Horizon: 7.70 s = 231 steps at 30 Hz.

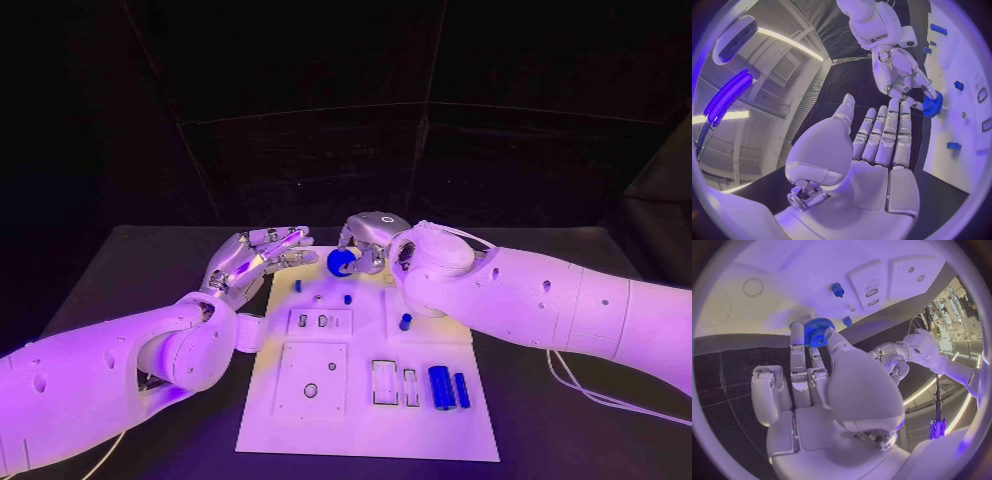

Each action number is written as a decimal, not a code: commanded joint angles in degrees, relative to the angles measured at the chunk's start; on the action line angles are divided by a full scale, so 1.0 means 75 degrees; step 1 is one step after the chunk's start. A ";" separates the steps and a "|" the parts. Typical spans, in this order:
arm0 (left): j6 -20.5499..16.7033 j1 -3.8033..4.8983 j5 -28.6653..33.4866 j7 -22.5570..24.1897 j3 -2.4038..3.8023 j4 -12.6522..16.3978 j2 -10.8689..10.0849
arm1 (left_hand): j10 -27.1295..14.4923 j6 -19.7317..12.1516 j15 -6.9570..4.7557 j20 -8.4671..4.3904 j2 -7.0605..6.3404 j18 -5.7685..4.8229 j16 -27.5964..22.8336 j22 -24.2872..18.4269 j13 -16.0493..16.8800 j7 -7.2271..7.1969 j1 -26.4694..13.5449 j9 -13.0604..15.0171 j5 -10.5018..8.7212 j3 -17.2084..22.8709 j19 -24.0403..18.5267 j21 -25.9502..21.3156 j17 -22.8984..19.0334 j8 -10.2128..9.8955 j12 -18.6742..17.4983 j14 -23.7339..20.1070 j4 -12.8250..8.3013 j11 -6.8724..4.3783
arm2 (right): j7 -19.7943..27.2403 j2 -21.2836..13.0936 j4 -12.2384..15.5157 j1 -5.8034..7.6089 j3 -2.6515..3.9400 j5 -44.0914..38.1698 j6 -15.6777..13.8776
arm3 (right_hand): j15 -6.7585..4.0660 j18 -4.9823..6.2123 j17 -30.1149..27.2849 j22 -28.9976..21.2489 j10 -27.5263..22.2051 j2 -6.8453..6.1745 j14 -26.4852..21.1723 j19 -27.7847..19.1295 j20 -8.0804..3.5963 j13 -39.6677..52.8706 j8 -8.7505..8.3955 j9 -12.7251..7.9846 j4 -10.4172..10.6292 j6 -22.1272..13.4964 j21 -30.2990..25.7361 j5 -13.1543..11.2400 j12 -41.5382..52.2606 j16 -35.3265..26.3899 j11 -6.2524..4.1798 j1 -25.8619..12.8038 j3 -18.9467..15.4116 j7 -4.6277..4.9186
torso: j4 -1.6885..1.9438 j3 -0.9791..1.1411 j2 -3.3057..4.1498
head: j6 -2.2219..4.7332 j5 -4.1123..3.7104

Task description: Assemble the parts on the task board

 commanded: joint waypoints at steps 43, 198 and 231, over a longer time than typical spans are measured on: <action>0.0047 0.0018 -0.0038 0.0080 0.0007 -0.0013 0.0031 | -0.0008 0.0068 0.0036 -0.0009 0.0064 0.0050 -0.0048 -0.0018 -0.0009 0.0193 0.0029 -0.0005 0.0023 0.0000 0.0065 -0.0034 -0.0011 -0.0046 -0.0020 -0.0017 -0.0074 0.0011 | -0.0245 0.0384 -0.0501 -0.0080 -0.0042 -0.0151 0.0341 | 0.0113 0.0029 0.0024 0.1671 -0.0677 -0.0614 0.0189 0.0529 0.0131 0.0271 -0.0820 -0.0035 0.0257 -0.0964 -0.0072 -0.0267 -0.0886 0.0004 0.0199 -0.1133 -0.0546 0.0019 | -0.0034 0.0013 -0.0007 | -0.0082 0.0068; 0.0322 -0.0016 -0.0017 -0.0073 -0.0028 -0.0392 0.0188 | -0.0025 0.0075 0.0048 0.0001 0.0125 0.0048 -0.0133 -0.0080 -0.0011 0.0186 -0.0034 -0.0006 0.0021 -0.0011 0.0053 -0.0103 -0.0030 -0.0092 -0.0077 -0.0022 -0.0087 0.0016 | 0.0761 -0.2674 0.2171 -0.0688 -0.0057 0.2246 -0.1642 | -0.0356 -0.0054 0.5798 0.2012 0.0573 0.0349 0.0255 0.0791 -0.0335 0.1684 -0.0201 0.0014 -0.0545 0.0558 0.0041 0.0115 0.0085 0.9992 -0.0250 -0.0196 0.0091 -0.0410 | -0.0186 -0.0054 -0.0272 | -0.0263 -0.0132; 0.0251 0.0079 0.0169 -0.0010 -0.0025 -0.0566 0.0101 | 0.0009 0.0108 0.0042 0.0000 0.0147 0.0051 -0.0147 -0.0092 -0.0005 0.0167 -0.0036 0.0000 0.0021 -0.0008 0.0064 -0.0113 -0.0032 -0.0084 -0.0070 -0.0011 -0.0096 0.0001 | -0.0637 -0.0332 0.1273 -0.1249 -0.0339 0.1069 -0.0731 | -0.0355 -0.0054 0.5740 0.2012 0.0553 0.0271 0.0245 0.0791 -0.0337 0.1658 -0.0264 0.0003 -0.0584 0.0552 0.0041 0.0168 0.0061 0.9973 -0.0243 -0.0265 0.0167 -0.0399 | -0.0052 -0.0152 -0.0360 | -0.0521 0.0220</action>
